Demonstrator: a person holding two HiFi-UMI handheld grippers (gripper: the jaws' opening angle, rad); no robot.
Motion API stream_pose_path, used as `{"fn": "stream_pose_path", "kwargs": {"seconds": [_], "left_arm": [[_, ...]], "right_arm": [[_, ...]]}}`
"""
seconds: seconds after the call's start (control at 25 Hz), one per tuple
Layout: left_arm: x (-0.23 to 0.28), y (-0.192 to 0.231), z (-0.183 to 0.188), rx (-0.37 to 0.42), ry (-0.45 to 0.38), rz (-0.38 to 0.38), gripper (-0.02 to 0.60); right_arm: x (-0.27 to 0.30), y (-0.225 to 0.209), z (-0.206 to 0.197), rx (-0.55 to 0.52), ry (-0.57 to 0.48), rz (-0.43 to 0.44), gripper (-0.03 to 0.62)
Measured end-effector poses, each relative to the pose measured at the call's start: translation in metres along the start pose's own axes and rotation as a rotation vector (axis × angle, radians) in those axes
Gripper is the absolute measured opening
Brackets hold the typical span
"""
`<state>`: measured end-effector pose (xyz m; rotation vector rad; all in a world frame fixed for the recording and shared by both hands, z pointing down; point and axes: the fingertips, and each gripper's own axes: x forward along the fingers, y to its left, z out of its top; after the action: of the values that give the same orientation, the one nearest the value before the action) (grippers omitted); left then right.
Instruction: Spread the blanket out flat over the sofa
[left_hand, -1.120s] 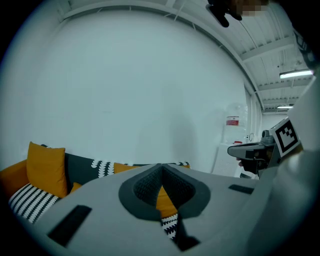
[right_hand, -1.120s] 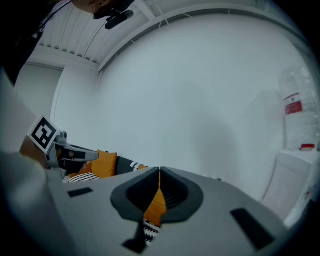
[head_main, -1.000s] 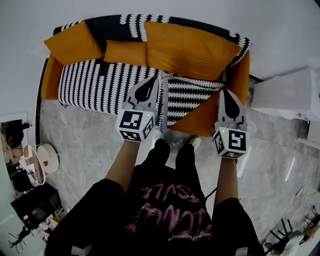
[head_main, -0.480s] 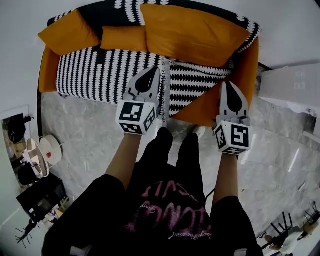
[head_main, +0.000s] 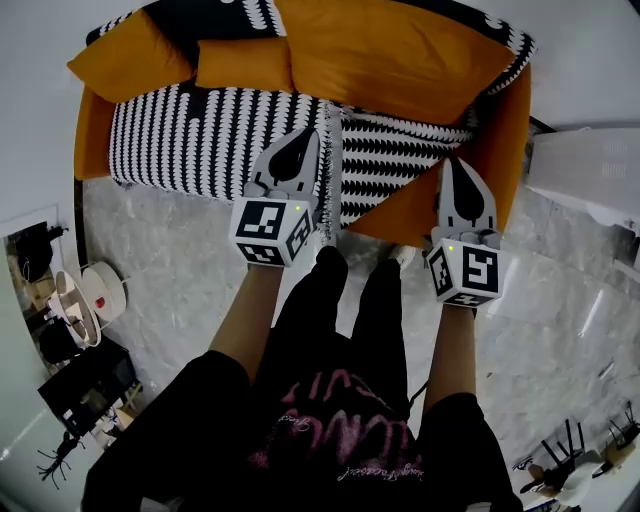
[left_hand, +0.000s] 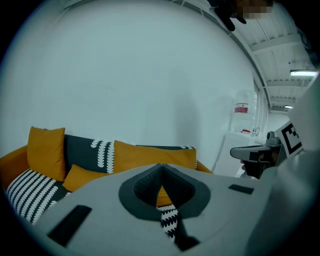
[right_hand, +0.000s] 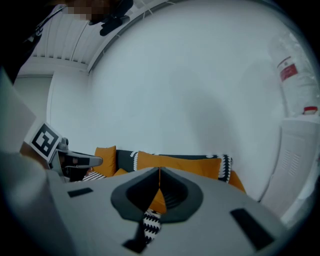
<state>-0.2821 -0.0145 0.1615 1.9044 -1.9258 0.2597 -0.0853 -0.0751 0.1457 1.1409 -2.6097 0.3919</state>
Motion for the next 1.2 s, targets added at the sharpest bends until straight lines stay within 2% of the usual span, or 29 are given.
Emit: {"fn": "stream_pose_path", "kwargs": {"seconds": [0.68,0.88,1.04,1.2], "left_arm": [[0.029,0.005,-0.055,-0.018,0.060,0.014,0.009],[0.056,0.005,-0.096,-0.021,0.093,0.019,0.009],[0.054,0.009,-0.108,-0.040,0.104,0.028,0.009],[0.058,0.016,-0.143,-0.050,0.134,0.042,0.009]], "right_arm": [[0.022,-0.004,-0.055,0.023,0.052,0.027,0.021],[0.037,-0.026,-0.104,0.049,0.087,0.018,0.021],[0.036,-0.025,-0.114,0.048,0.104,0.013,0.021],[0.043,-0.023,-0.146,0.055,0.118,0.019,0.021]]}}
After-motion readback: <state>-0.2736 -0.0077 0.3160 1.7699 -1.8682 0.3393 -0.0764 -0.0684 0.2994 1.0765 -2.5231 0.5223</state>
